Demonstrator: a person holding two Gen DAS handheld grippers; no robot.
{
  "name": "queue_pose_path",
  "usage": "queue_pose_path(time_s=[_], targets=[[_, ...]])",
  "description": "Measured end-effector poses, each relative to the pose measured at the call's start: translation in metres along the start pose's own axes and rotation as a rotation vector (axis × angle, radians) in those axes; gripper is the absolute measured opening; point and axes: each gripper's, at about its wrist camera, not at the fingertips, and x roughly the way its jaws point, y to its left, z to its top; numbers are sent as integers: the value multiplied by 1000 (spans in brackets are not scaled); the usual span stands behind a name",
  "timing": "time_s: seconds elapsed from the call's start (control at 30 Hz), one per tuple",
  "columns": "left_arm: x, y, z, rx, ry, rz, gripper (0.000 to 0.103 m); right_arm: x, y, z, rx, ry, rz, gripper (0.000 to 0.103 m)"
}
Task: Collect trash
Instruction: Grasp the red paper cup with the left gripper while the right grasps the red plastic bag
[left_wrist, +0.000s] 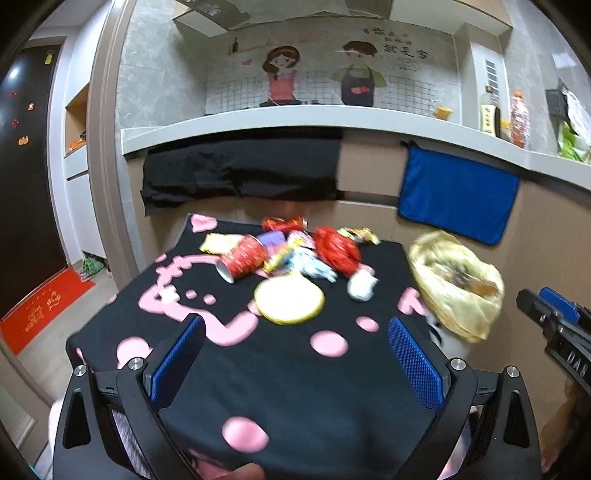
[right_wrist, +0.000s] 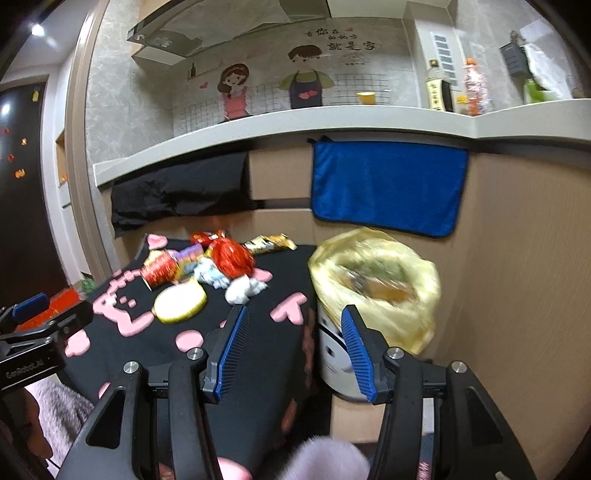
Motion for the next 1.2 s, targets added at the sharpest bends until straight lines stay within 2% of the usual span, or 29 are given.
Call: queue_pose_path(time_s=[0.2, 0.33, 0.43, 0.53, 0.67, 0.77, 0.87, 0.93, 1.07, 1.2], targets=[[62, 56, 25, -51, 98, -26, 98, 68, 22, 39, 29, 40, 70, 50], [112, 75, 32, 20, 174, -20, 98, 107, 40, 60, 1, 79, 97, 50], [153, 85, 32, 17, 235, -71, 99, 132, 55, 69, -60, 78, 83, 50], [192, 86, 35, -30, 283, -145, 99, 152, 63, 73, -95, 72, 78, 50], [243, 84, 51, -97, 333, -195, 95, 183, 66, 71, -163, 101, 61, 50], [270, 95, 73, -133, 325, -204, 89, 210, 65, 70, -189, 151, 89, 50], [291, 110, 92, -85, 294, -170, 89, 231, 65, 73, -184, 181, 149, 50], [308, 119, 99, -43, 308, -154, 89, 245, 70, 76, -180, 192, 188, 50], [337, 134, 99, -11, 365, -174, 87, 266, 83, 78, -198, 203, 227, 50], [357, 144, 86, -41, 409, -204, 85, 294, 96, 79, -241, 231, 253, 50]])
